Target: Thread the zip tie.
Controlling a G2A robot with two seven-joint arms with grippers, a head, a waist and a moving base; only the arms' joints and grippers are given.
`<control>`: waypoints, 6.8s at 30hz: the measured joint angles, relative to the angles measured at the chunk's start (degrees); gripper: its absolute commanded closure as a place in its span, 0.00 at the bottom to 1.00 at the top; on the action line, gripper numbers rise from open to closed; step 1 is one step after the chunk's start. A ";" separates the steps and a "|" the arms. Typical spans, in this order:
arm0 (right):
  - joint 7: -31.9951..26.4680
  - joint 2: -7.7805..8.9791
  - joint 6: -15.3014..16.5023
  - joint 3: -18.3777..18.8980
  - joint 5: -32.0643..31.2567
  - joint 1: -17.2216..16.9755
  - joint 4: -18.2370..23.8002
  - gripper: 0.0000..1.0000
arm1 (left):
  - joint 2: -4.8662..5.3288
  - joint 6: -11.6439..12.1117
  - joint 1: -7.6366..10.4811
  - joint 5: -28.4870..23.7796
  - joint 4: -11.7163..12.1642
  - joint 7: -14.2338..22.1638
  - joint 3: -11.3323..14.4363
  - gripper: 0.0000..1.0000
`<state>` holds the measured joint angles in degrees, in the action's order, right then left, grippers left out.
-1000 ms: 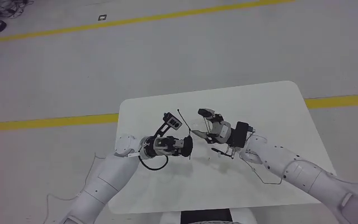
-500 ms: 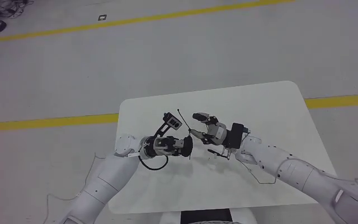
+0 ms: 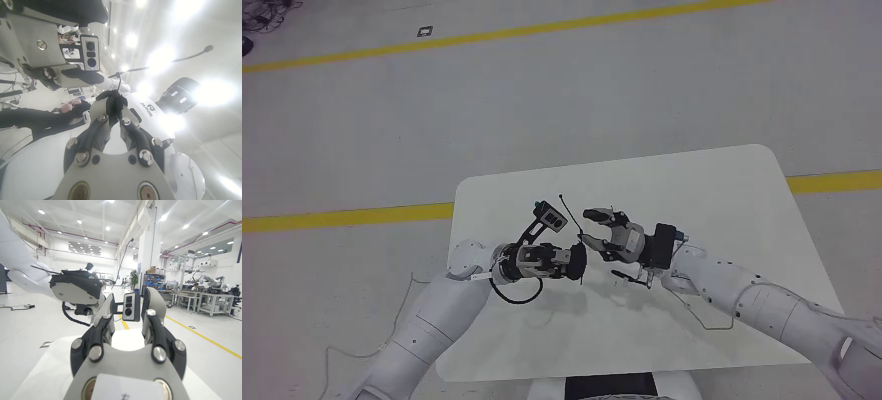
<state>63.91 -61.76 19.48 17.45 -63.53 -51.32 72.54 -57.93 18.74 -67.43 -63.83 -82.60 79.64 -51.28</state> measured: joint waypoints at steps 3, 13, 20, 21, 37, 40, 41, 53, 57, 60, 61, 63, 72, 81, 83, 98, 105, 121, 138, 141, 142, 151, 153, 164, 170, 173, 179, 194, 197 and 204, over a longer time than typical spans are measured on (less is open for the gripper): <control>0.69 -0.03 0.00 -0.37 -0.04 0.25 -0.16 0.75 | 0.00 0.00 0.00 0.00 0.00 0.00 0.00 1.00; 1.49 -0.03 0.00 -1.20 -0.37 0.83 -0.12 0.78 | 0.00 0.00 0.00 0.00 0.00 0.00 0.00 1.00; 1.72 -0.07 0.00 -1.72 -0.40 1.16 -0.05 0.78 | 0.00 0.00 0.00 0.00 0.00 0.00 0.00 1.00; 1.75 -0.07 0.00 -1.77 -0.44 1.19 -0.04 0.78 | 0.00 0.00 0.00 0.00 0.00 0.00 0.00 1.00; 2.55 -0.13 0.00 -1.98 -1.24 1.61 0.32 0.85 | 0.00 0.00 0.00 0.00 0.00 0.00 0.00 1.00; 2.55 -0.18 0.00 -2.06 -1.31 1.69 0.33 0.85 | 0.00 0.00 0.00 0.00 0.00 0.00 0.00 1.00; 2.55 -0.19 0.00 -2.07 -1.35 1.73 0.31 0.85 | 0.00 0.00 0.00 0.00 0.00 0.00 0.00 1.00; 2.18 -0.23 0.00 -1.49 -2.36 1.38 0.28 0.86 | 0.00 0.00 0.00 0.00 0.00 0.00 0.00 1.00; 2.28 -0.27 0.00 -1.18 -2.63 1.20 0.30 0.86 | 0.00 0.00 0.00 0.00 0.00 0.00 0.00 1.00; 2.23 -0.33 0.00 -1.05 -2.77 1.15 0.37 0.85 | 0.00 0.00 0.00 0.00 0.00 0.00 0.00 1.00; 2.22 -0.36 0.00 -1.02 -2.81 1.13 0.38 0.85 | 0.00 0.00 0.00 0.00 0.00 0.00 0.00 1.00; 2.21 -0.41 0.00 -0.97 -2.86 1.08 0.37 0.84 | 0.00 0.00 0.00 0.00 0.00 0.00 0.00 1.00; 2.14 -0.57 0.00 -0.66 -3.02 0.99 0.33 0.86 | 0.00 0.00 0.00 0.00 0.00 0.00 0.00 1.00; 1.95 -0.73 0.00 -0.44 -3.27 0.99 0.32 0.96 | 0.00 0.00 0.00 0.00 0.00 0.00 0.00 1.00; 1.75 -0.75 0.00 -0.41 -3.38 0.99 0.26 1.00 | 0.00 0.00 0.00 0.00 0.00 0.00 0.00 1.00; 0.20 -0.80 0.00 0.11 -3.55 0.49 0.19 0.72 | 0.00 0.00 0.00 0.00 0.00 0.00 0.00 1.00; 0.39 -0.63 0.00 0.22 -3.77 0.17 0.40 0.77 | 0.00 0.00 0.00 0.00 0.00 0.00 0.00 1.00; 1.51 -0.16 0.00 1.30 -4.04 -0.89 1.45 0.87 | 0.00 0.00 0.00 0.00 0.00 0.00 0.00 1.00; 2.39 -0.57 0.00 -0.49 -2.16 0.46 0.91 0.89 | 0.00 0.00 0.00 0.00 0.00 0.00 0.00 1.00; 2.50 -0.66 0.00 -0.83 -1.93 0.74 0.68 0.89 | 0.00 0.00 0.00 0.00 0.00 0.00 0.00 1.00; 2.55 -0.68 0.00 -0.91 -1.89 0.80 0.62 0.89 | 0.00 0.00 0.00 0.00 0.00 0.00 0.00 1.00; 2.75 -0.83 0.00 -1.43 -1.78 1.33 0.15 0.91 | 0.00 0.00 0.00 0.00 0.00 0.00 0.00 1.00; 2.77 -0.84 0.00 -1.46 -1.79 1.38 0.10 0.91 | 0.00 0.00 0.00 0.00 0.00 0.00 0.00 1.00; 2.36 -0.81 0.00 -1.43 -2.19 1.35 -0.10 0.82 | 0.00 0.00 0.00 0.00 0.00 0.00 0.00 1.00; 2.42 -0.76 0.00 -1.02 -2.52 1.13 0.00 0.85 | 0.00 0.00 0.00 0.00 0.00 0.00 0.00 1.00; 2.51 -0.73 0.00 -0.72 -2.73 1.01 0.14 0.87 | 0.00 0.00 0.00 0.00 0.00 0.00 0.00 1.00; 2.82 -0.73 0.00 -0.32 -3.23 0.79 0.39 0.87 | 0.00 0.00 0.00 0.00 0.00 0.00 0.00 1.00; 3.13 -0.83 0.00 -0.36 -3.61 0.89 0.33 0.90 | 0.00 0.00 0.00 0.00 0.00 0.00 0.00 1.00; 3.16 -0.84 0.00 -0.40 -3.62 0.94 0.32 0.91 | 0.00 0.00 0.00 0.00 0.00 0.00 0.00 1.00; 3.02 -0.88 0.00 -0.48 -3.63 1.05 0.21 1.00 | 0.00 0.00 0.00 0.00 0.00 0.00 0.00 1.00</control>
<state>66.93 -62.64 19.48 16.98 -67.16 -50.27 72.75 -57.93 18.74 -67.43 -63.83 -82.60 79.64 -51.28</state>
